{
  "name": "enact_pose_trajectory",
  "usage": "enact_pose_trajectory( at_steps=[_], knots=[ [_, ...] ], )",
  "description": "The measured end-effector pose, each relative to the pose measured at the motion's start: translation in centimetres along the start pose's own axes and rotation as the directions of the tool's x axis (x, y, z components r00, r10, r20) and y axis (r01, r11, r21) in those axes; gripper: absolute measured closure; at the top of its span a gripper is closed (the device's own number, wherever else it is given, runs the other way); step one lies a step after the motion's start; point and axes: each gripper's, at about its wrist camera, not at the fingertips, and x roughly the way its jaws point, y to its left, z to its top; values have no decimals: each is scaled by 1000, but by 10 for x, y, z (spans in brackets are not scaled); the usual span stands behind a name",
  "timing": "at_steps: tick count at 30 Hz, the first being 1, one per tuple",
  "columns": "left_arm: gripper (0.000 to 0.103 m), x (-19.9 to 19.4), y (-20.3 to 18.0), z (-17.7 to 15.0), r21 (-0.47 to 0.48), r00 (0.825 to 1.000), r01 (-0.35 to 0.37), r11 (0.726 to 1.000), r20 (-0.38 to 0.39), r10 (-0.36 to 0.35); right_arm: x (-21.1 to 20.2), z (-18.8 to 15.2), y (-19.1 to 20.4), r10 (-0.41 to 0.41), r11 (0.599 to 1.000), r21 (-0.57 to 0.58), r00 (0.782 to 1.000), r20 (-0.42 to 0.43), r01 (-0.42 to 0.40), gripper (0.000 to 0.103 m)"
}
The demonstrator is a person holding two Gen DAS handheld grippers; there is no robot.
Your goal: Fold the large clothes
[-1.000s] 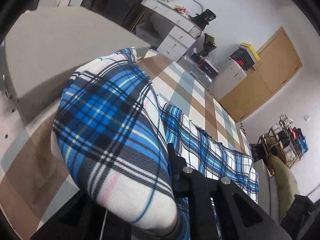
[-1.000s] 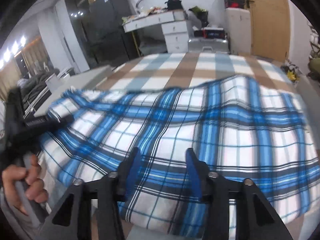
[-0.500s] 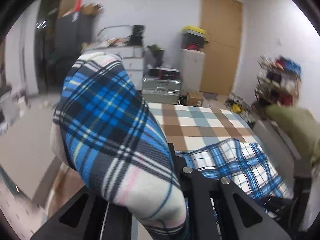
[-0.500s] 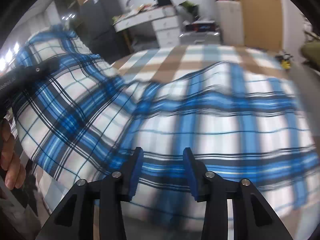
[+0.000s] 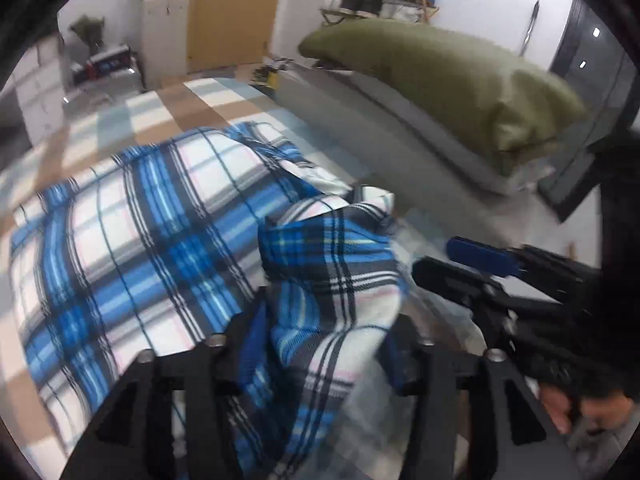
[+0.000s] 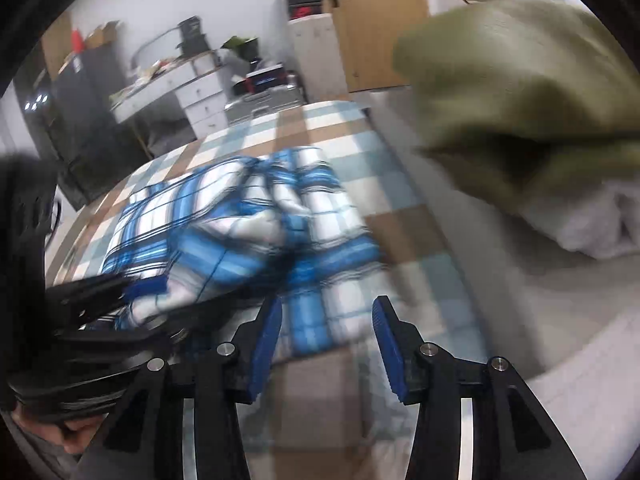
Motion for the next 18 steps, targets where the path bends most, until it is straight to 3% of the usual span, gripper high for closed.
enact_pose_trajectory(
  at_steps=[2, 6, 10, 13, 15, 18],
  knots=[
    [43, -20, 5, -7, 2, 998, 56, 998, 35, -56, -6, -5, -12, 15, 1000, 17, 1000, -5, -15, 56],
    [41, -58, 29, -16, -67, 991, 87, 994, 110, -79, -10, -1, -21, 117, 991, 69, 993, -15, -116, 54],
    [40, -78, 50, -25, -174, 981, 45, 984, 193, -10, -16, 0, -17, 282, 952, 127, 959, -23, -277, 49],
    [40, -70, 59, -29, -208, 973, -73, 975, 199, 116, -12, 1, -11, 383, 910, 179, 923, -21, -374, 36],
    [40, -59, 59, -33, -208, 975, -128, 970, 153, 162, -2, 3, -1, 425, 886, 215, 905, -23, -411, 30],
    [40, -63, 65, -44, -230, 977, -124, 965, 145, 160, 23, 10, 14, 427, 881, 254, 902, -64, -399, 29]
  ],
)
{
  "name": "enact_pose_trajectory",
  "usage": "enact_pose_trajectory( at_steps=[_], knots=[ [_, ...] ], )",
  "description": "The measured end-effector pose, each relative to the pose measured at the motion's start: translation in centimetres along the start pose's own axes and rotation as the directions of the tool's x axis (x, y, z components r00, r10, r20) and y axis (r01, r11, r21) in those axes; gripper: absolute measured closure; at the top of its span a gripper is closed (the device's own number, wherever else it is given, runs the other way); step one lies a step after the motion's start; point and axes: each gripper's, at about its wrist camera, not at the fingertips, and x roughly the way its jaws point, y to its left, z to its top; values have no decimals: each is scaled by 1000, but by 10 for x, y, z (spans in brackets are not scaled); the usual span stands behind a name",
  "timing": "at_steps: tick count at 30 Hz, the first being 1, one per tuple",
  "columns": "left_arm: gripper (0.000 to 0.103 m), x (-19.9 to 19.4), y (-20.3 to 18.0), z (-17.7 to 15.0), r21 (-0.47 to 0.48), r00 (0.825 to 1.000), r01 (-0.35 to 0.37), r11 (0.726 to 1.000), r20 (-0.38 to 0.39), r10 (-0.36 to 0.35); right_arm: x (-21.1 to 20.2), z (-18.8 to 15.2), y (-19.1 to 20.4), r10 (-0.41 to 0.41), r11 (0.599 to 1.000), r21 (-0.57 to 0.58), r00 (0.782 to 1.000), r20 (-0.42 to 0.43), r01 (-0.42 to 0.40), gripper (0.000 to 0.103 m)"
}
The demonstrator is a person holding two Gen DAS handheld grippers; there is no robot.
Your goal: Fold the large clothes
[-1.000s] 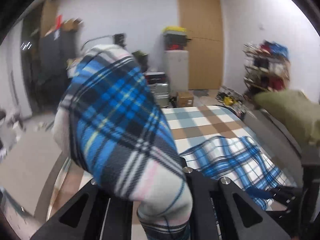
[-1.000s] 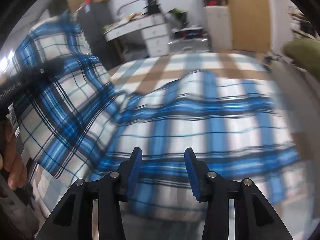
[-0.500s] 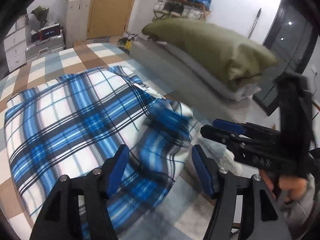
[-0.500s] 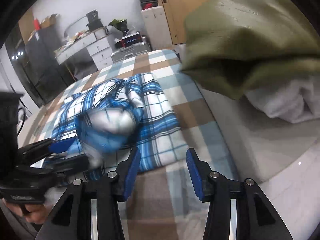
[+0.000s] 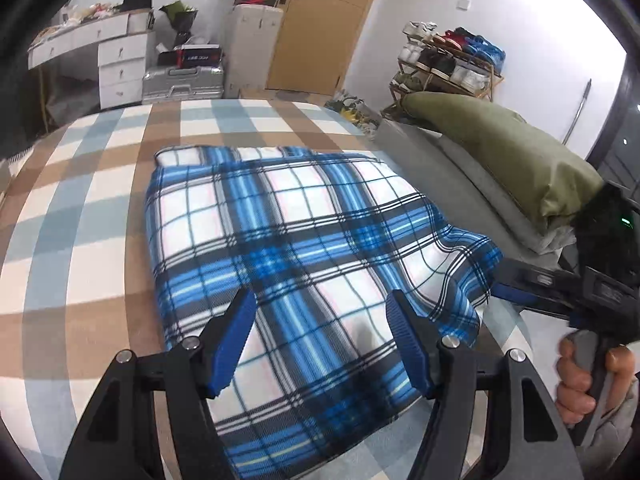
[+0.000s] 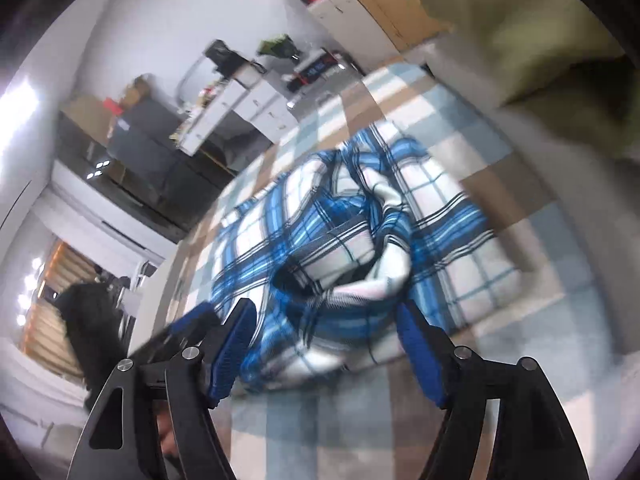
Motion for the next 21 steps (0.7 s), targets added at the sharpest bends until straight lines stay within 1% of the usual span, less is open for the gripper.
enact_pose_trajectory(
  at_steps=[1, 2, 3, 5, 6, 7, 8, 9, 10, 12, 13, 14, 15, 16, 17, 18, 19, 20, 21],
  knots=[
    [40, -12, 10, -3, -9, 1000, 1, 1000, 6, -1, 8, 1, 1, 8, 1000, 11, 1000, -11, -8, 29],
    [40, -15, 12, -4, -16, 1000, -6, 1000, 13, 6, 18, 4, 3, 21, 999, 32, 1000, -16, -20, 28],
    [40, -19, 13, -5, -22, 1000, -13, 1000, 18, 14, 24, 5, 3, 12, 999, 40, 1000, -21, -11, 28],
    [40, -28, 23, -7, -46, 999, -33, 998, 30, 34, 34, 7, 4, -59, 996, 59, 998, -6, 59, 28],
    [40, -31, 28, -9, -65, 998, -42, 997, 35, 45, 38, 8, 2, -82, 994, 68, 997, 5, 82, 35],
    [40, -31, 31, -10, -76, 998, -46, 996, 36, 49, 39, 7, 2, -99, 992, 79, 995, 13, 98, 56],
    [40, -33, 36, -11, -95, 998, -49, 994, 40, 53, 41, 6, 3, -109, 991, 83, 994, 20, 107, 68],
    [40, -33, 39, -11, -109, 997, -50, 993, 46, 55, 41, 6, 4, -111, 991, 77, 993, 25, 109, 84],
    [40, -33, 41, -11, -118, 997, -48, 992, 51, 55, 39, 6, 9, -107, 993, 61, 993, 41, 104, 92],
    [40, -37, 44, -9, -139, 996, -37, 990, 72, 48, 19, 7, 25, -63, 998, -14, 991, 121, 65, 94],
    [40, -38, 45, -8, -142, 996, -36, 989, 79, 48, 4, 8, 36, -33, 996, -78, 983, 180, 47, 95],
    [40, -40, 44, -7, -144, 995, -36, 989, 89, 49, -19, 7, 55, 19, 984, -174, 964, 265, 29, 95],
    [40, -40, 44, -6, -143, 994, -37, 989, 95, 50, -33, 5, 65, 43, 973, -228, 949, 314, 31, 96],
    [40, -40, 45, -5, -140, 994, -38, 989, 98, 53, -46, 3, 71, 45, 964, -259, 930, 365, 55, 96],
    [40, -38, 45, -5, -139, 994, -42, 989, 99, 56, -59, 0, 71, 14, 958, -265, 903, 429, 111, 96],
    [40, -36, 46, -6, -137, 994, -43, 990, 96, 57, -63, -2, 68, -22, 954, -258, 889, 458, 156, 96],
    [40, -33, 47, -6, -138, 994, -44, 989, 89, 56, -61, -3, 59, -94, 942, -242, 877, 471, 231, 96],
    [40, -28, 47, -6, -143, 995, -43, 989, 78, 55, -52, -1, 46, -175, 932, -212, 878, 445, 293, 96],
    [40, -23, 47, -7, -151, 997, -39, 988, 65, 50, -41, 2, 27, -237, 933, -157, 883, 405, 323, 94]
  ],
)
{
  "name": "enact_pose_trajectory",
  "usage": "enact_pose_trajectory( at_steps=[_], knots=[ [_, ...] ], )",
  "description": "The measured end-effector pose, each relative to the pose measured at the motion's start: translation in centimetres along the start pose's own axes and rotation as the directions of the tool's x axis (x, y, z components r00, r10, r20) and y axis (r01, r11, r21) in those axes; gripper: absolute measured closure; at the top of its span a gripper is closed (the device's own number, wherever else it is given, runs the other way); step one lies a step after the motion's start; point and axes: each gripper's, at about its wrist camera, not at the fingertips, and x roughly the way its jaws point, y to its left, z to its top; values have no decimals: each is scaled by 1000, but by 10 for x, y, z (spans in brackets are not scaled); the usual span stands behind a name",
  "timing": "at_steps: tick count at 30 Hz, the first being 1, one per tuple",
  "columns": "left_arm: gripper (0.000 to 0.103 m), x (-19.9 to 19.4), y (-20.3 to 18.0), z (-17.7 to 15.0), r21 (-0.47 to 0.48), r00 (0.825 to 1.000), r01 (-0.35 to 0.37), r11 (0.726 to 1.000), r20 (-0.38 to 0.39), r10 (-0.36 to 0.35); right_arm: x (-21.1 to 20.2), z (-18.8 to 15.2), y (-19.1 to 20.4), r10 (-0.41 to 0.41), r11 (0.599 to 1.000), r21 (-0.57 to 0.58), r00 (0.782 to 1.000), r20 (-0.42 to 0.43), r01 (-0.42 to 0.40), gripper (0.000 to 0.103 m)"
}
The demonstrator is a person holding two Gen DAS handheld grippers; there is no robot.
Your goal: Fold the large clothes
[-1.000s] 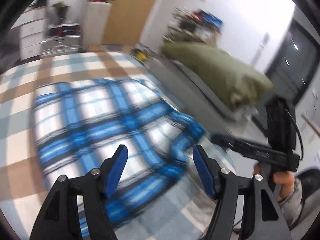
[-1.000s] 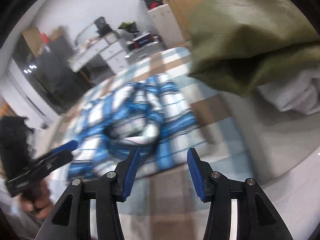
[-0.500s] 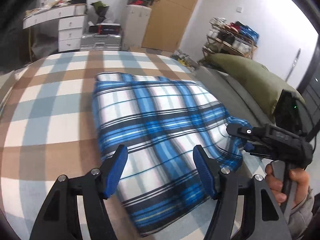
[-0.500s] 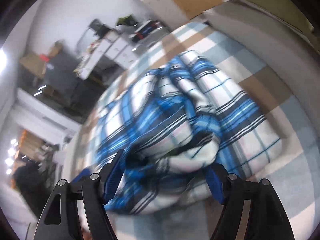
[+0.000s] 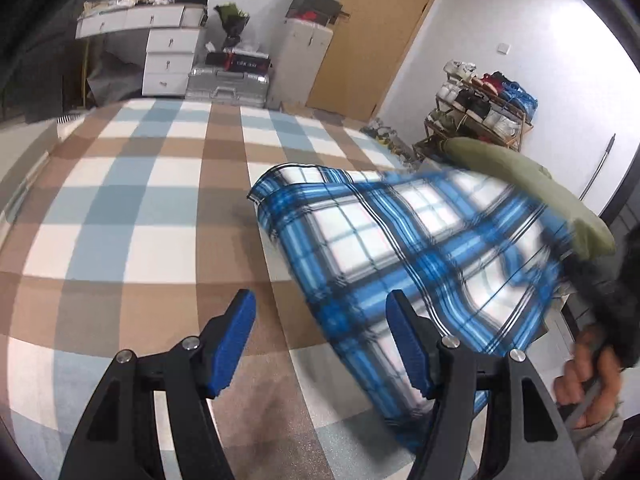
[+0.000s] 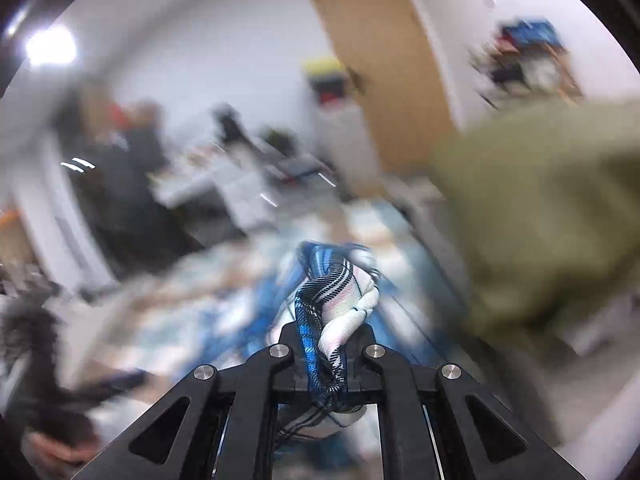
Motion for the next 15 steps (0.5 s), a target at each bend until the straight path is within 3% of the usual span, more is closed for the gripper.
enact_pose_trajectory(
  at_steps=[1, 2, 4, 5, 7, 13, 15],
  knots=[
    [40, 6, 0, -1, -8, 1000, 7, 1000, -18, -7, 16, -6, -12, -39, 999, 33, 997, -64, 42, 85],
    [40, 11, -1, -1, -12, 999, 13, 1000, -37, -13, 37, -12, -25, -99, 993, 52, 981, -167, 109, 80],
    [40, 22, -4, -3, -27, 996, 32, 999, -77, -34, 51, -18, -41, -111, 985, 99, 963, -247, 139, 66],
    [40, 27, -5, -3, -41, 994, 51, 998, -94, -54, 50, -19, -45, -102, 983, 122, 964, -244, 135, 65],
    [40, 32, -5, -1, -76, 989, 91, 993, -114, -99, 40, -15, -44, -107, 985, 109, 973, -206, 131, 49],
    [40, 63, 2, 11, -228, 972, 148, 962, -147, -184, 40, -19, -43, -45, 994, 86, 970, -240, 67, 48],
    [41, 72, 1, 13, -257, 974, 129, 958, -150, -171, 44, -22, -45, -16, 994, 99, 962, -272, 45, 56]
  ],
)
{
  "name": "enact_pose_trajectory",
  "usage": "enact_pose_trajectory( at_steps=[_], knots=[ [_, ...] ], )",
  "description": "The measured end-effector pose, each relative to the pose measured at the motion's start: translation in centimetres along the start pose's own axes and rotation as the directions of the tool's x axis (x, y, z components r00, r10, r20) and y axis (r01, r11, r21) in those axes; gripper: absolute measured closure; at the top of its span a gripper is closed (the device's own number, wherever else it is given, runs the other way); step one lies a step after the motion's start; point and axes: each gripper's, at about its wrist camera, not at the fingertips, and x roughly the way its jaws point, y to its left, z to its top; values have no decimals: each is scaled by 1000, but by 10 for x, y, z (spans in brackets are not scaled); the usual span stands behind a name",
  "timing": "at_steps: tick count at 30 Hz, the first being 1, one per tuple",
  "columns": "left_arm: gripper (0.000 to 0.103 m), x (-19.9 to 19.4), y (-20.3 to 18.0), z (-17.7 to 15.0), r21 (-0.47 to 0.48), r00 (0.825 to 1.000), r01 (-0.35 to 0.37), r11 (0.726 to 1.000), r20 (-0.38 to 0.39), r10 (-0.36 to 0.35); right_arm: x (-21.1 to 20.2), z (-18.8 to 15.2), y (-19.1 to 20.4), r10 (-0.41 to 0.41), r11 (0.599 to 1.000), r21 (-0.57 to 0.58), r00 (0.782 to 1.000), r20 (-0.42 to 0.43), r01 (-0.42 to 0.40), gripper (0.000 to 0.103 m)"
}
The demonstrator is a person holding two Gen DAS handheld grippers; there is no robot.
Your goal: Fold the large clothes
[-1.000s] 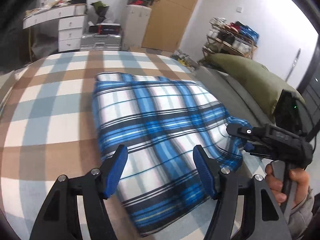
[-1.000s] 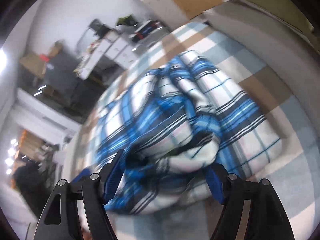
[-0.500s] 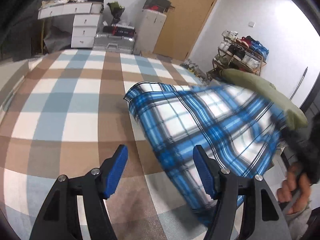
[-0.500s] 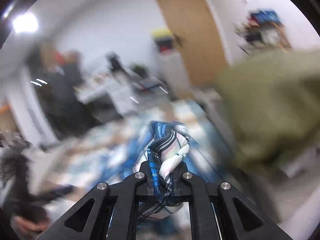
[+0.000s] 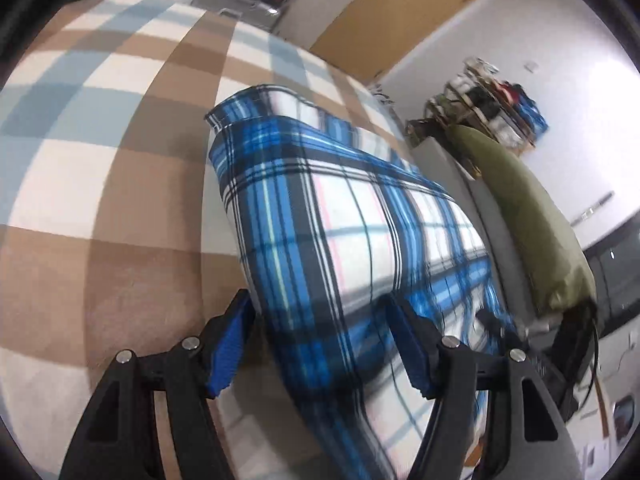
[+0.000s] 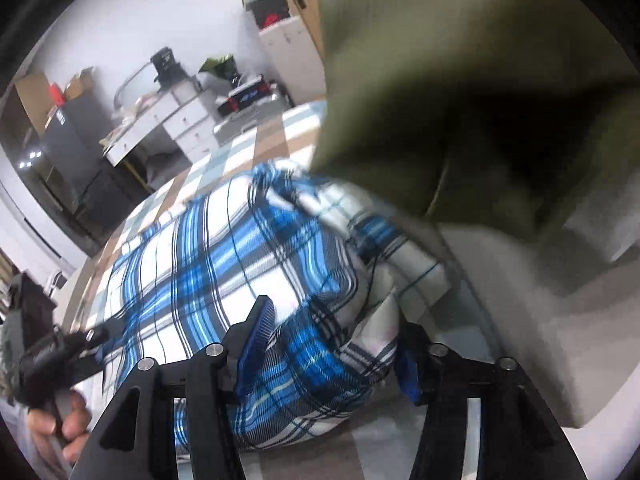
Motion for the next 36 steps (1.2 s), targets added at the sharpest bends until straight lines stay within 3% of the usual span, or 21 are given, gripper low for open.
enact_pose_trajectory(
  at_steps=[2, 3, 4, 6, 9, 12, 14, 17, 20, 22, 24, 25, 26, 29, 31, 32, 33, 34, 36],
  knots=[
    [54, 0, 1, 1, -30, 999, -19, 999, 40, 21, 5, -2, 0, 20, 1000, -3, 999, -28, -20, 64],
    [69, -1, -1, 0, -23, 996, -57, 998, 61, 59, 6, -2, 2, 26, 1000, -10, 999, -38, -27, 78],
    [75, -2, -2, 0, -10, 994, -82, 997, 73, 83, 8, -4, 6, 39, 999, -24, 998, -56, -40, 87],
    [82, -7, -1, -2, -11, 992, -91, 996, 91, 92, 9, -9, 14, 48, 998, -46, 996, -76, -52, 89],
    [83, -16, 7, -3, -6, 990, -104, 995, 97, 104, 11, -19, 28, 71, 994, -76, 990, -120, -81, 89],
    [84, -38, 26, -5, 1, 986, -129, 992, 108, 129, 9, -34, 46, 145, 982, -92, 974, -172, -162, 89],
    [84, -56, 43, -5, 5, 983, -148, 989, 110, 146, 7, -48, 60, 213, 965, -102, 952, -222, -240, 89],
    [84, -85, 70, -7, 16, 977, -187, 982, 110, 185, 1, -63, 91, 307, 906, -193, 898, -315, -377, 86],
    [84, -106, 87, -13, 34, 967, -240, 970, 101, 235, -8, -59, 105, 340, 860, -261, 873, -348, -439, 70],
    [82, -116, 91, -17, 38, 962, -259, 965, 104, 254, -13, -48, 99, 349, 861, -264, 882, -315, -435, 55],
    [77, -122, 92, -20, 35, 960, -263, 964, 105, 258, -14, -33, 86, 368, 873, -225, 888, -275, -432, 53],
    [75, -124, 92, -21, 30, 961, -260, 965, 110, 256, -13, -24, 78, 360, 890, -201, 901, -242, -409, 53],
    [74, -126, 92, -22, 17, 960, -259, 966, 117, 255, -7, -14, 71, 330, 914, -172, 919, -215, -369, 53],
    [70, -131, 87, -22, -3, 947, -290, 957, 145, 288, 25, 6, 69, 277, 950, -90, 939, -204, -300, 53],
    [70, -138, 81, -21, 3, 936, -307, 952, 180, 301, 49, 16, 72, 288, 953, -31, 932, -218, -301, 59],
    [69, -142, 79, -20, 5, 933, -309, 951, 194, 302, 63, 22, 74, 330, 942, 18, 915, -234, -335, 59],
    [63, -146, 78, -18, 2, 930, -312, 950, 207, 305, 69, 22, 75, 363, 931, 42, 899, -245, -364, 59],
    [50, -150, 75, -18, 2, 926, -316, 949, 218, 308, 82, 25, 81, 371, 927, 50, 891, -262, -371, 59],
    [42, -155, 72, -18, 8, 915, -330, 944, 249, 317, 97, 26, 98, 363, 929, 37, 887, -284, -368, 61]
  ],
)
